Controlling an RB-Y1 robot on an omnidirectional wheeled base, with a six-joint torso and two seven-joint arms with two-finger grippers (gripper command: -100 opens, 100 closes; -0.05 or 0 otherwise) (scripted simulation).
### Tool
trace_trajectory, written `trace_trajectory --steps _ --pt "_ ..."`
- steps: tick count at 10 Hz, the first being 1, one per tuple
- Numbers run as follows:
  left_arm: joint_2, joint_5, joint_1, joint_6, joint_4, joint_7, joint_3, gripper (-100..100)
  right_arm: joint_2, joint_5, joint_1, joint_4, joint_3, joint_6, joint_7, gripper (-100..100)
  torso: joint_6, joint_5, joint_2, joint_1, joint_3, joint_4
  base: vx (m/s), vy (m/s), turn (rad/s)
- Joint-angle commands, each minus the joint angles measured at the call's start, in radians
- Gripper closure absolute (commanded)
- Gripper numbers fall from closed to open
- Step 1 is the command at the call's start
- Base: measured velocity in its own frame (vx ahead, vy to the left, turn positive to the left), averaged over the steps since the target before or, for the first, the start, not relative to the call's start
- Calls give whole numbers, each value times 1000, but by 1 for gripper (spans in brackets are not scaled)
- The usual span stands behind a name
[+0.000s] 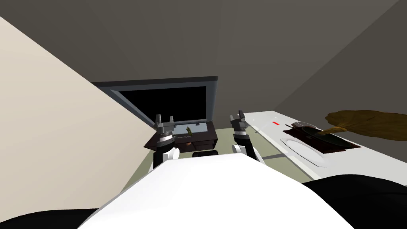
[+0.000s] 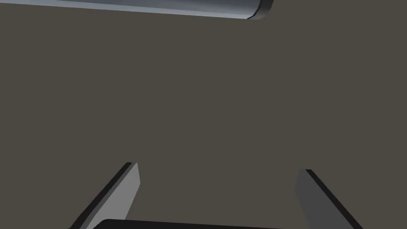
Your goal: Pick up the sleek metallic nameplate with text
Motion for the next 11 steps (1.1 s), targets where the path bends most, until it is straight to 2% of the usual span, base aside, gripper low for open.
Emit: trace_trajectory --steps 1,5,6,8,11 --pt "47 2 -20 38 24 -7 7 -100 0 0 0 0 0 0 0 0 0 0 0 0 0 0 -15 11 33" --pt "127 10 -84 156 100 -32 32 -100 0 0 0 0 0 0 0 0 0 1 2 2 1 0 -37 23 33" --pt "127 10 -84 162 100 -32 32 -100 0 0 0 0 0 0 0 0 0 1 3 2 1 1 -28 16 10" --pt "161 14 -127 229 153 -48 49 -100 0 0 0 0 0 0 0 0 0 0 2 2 1 0 -30 23 40" --pt "177 17 -151 293 182 -57 57 -100 0 0 0 0 0 0 0 0 0 0 2 2 1 0 -28 22 15"
